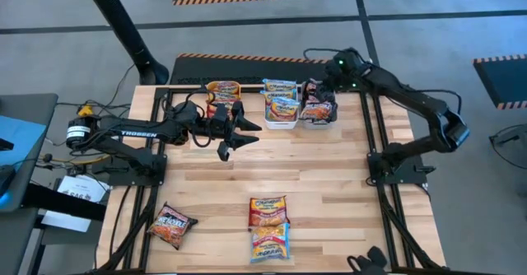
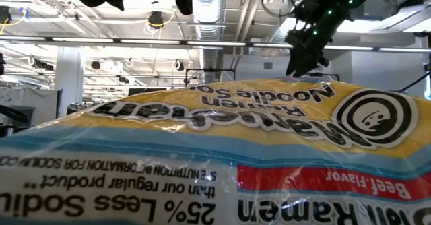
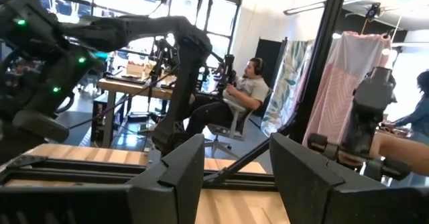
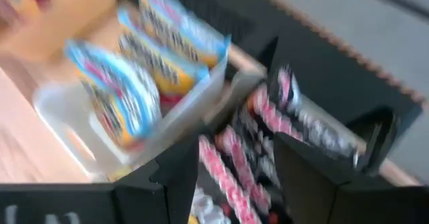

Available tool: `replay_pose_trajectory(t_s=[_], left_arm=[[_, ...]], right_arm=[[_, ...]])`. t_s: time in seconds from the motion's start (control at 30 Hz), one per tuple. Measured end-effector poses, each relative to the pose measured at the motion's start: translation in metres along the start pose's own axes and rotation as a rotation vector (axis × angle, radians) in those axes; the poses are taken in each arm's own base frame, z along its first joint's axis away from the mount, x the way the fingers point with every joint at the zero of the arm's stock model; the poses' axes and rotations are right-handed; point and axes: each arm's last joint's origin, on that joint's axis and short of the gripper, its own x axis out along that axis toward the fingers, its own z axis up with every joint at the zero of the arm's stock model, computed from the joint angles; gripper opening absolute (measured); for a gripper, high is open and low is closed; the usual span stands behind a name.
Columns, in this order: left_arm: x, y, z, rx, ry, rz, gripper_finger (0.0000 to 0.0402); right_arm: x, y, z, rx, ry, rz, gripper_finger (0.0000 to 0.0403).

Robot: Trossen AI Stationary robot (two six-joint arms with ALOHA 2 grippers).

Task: Sort Maruchan noodles
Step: Put the black noodle pack into the gray bin

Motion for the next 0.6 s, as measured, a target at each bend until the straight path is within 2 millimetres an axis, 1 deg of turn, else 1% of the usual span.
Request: replay_pose_trajectory(t_s=[0.3,0.4,0.6], left_arm=[[0.0,0.0,0.0,-0.013,0.0,-0.001,0.0158],[0.0,0.0,0.0,-0.015,0.001,-0.003,0.0158],[0.0,0.0,0.0,-0.015,0.001,-0.003,0.0158]], right_arm=[[0.019,0.0,-0.006,-0.027,0.194,0.053,0.0221],[0.024,0.001,-0.009,-0.054,0.266,0.114,0.0221],[0.035,0.003,-0.012,-0.078,0.326,0.143,0.0221]])
